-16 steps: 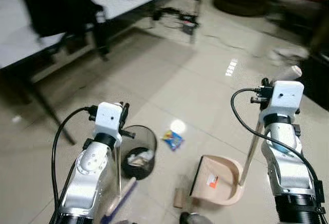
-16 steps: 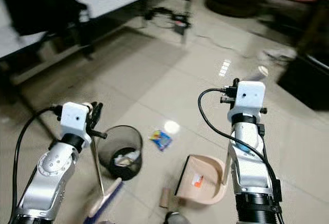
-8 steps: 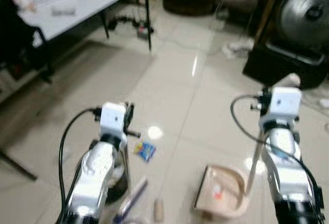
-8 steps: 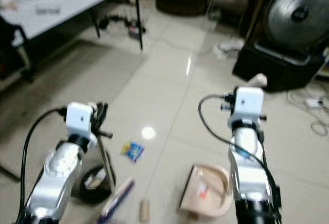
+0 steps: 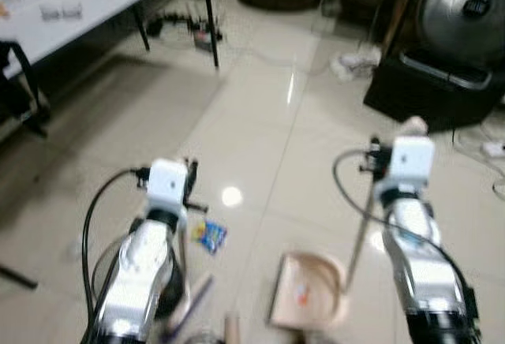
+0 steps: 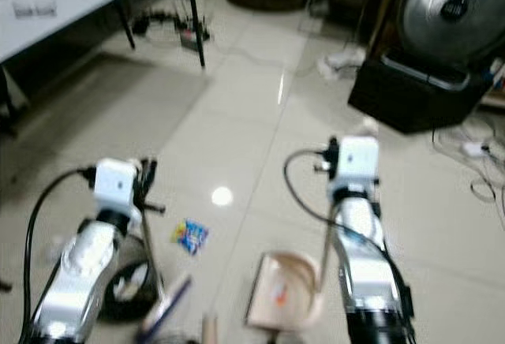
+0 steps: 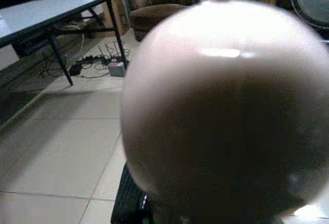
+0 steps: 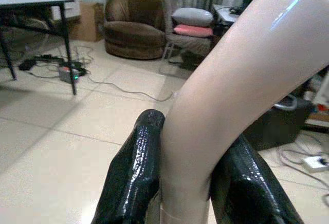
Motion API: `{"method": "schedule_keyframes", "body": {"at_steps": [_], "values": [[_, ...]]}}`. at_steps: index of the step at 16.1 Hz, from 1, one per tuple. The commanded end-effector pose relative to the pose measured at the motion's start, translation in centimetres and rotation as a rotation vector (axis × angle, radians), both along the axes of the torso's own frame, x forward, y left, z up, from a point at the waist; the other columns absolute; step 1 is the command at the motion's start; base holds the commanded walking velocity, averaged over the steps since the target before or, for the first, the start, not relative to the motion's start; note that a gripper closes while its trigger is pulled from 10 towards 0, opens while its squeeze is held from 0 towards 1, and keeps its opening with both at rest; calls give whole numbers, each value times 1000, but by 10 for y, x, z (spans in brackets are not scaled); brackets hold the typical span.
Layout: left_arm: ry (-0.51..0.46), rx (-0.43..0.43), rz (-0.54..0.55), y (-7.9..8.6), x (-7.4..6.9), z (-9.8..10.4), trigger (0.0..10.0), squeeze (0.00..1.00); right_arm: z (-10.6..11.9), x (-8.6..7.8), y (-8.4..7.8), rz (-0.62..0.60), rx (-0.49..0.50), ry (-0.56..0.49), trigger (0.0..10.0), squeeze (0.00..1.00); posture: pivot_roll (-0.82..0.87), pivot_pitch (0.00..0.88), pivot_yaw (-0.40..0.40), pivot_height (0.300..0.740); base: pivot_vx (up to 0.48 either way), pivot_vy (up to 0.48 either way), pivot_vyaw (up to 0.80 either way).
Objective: Sweep floor
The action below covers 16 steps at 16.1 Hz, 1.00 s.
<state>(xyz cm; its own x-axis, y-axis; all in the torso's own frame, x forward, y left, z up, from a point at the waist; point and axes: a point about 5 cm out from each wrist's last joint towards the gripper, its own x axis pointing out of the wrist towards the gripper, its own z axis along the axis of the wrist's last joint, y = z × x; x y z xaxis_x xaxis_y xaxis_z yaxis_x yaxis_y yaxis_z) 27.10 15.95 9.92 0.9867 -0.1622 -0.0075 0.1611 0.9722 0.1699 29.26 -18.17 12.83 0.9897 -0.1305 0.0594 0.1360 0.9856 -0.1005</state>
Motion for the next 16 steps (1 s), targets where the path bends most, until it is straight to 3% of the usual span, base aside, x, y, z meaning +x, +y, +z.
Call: {"method": "schedule_keyframes", "body": {"at_steps": [1, 4, 8, 11, 16], "values": [[-15, 21, -1, 4, -3, 4, 10000, 0, 2, -1, 2, 10, -3, -20, 10000, 0, 2, 73, -2, 740, 0, 0, 0], [35, 55, -29, -2, -4, -7, 10000, 0, -4, -1, 6, 27, -46, -23, 10000, 0, 1, 83, 3, 740, 0, 0, 0], [74, 59, -19, -6, -3, -18, 10000, 0, -14, 2, 17, 140, -67, -55, 10000, 0, 17, 110, 4, 740, 0, 0, 0], [8, 8, 69, -11, 12, -15, 10000, 0, -22, 9, 37, 249, -124, -112, 10000, 0, 22, 140, 7, 740, 0, 0, 0], [-38, -27, 115, -15, 22, -6, 10000, 0, -11, 16, 53, 306, -135, -207, 10000, 0, 12, 193, 18, 740, 0, 0, 0]]}}
